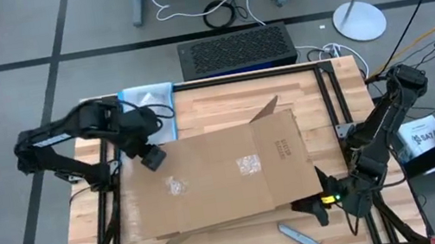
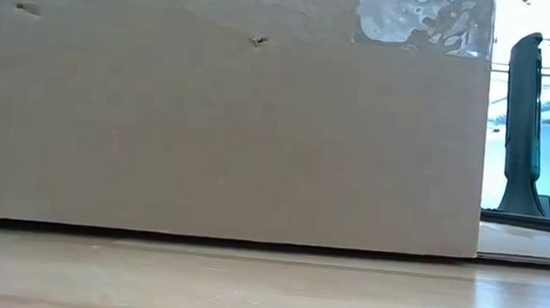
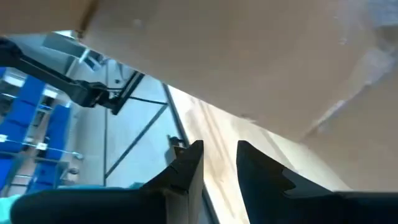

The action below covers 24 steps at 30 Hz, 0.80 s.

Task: Unpack boxes
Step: Break down box until it is fully flat

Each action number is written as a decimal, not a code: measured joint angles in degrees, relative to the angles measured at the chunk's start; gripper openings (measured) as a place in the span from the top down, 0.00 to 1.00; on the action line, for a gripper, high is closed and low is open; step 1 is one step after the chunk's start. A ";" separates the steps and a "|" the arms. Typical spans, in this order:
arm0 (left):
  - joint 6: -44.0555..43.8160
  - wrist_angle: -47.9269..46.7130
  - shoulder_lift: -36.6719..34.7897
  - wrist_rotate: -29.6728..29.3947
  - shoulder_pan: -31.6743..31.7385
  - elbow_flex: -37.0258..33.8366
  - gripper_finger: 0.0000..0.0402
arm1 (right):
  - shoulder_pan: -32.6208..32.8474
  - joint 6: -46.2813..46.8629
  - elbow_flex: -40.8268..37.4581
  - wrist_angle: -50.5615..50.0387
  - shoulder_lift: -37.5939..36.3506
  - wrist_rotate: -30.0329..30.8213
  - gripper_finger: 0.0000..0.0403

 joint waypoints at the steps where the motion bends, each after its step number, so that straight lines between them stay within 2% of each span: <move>1: 1.41 0.42 0.83 0.11 0.23 -0.55 0.54 | -0.02 -0.21 0.00 0.77 0.00 -0.02 0.79; 8: 11.76 14.64 8.38 1.41 2.09 -1.08 0.54 | -1.73 -1.69 0.00 2.29 -0.01 -0.30 0.79; 12: 20.02 13.80 13.89 0.52 5.52 0.32 0.54 | -4.04 -5.55 0.00 6.16 0.02 -1.97 0.79; 18: 32.70 12.28 19.99 -5.82 14.40 3.92 0.54 | -7.48 -12.03 0.00 11.65 0.02 -1.23 0.79; 21: 35.34 9.47 21.61 -6.90 18.79 6.55 0.54 | -8.54 -14.70 0.00 12.96 0.02 -2.84 0.79; 24: 36.56 4.30 21.72 -7.47 21.21 9.80 0.54 | -6.71 -14.40 0.00 11.39 0.02 -2.67 0.79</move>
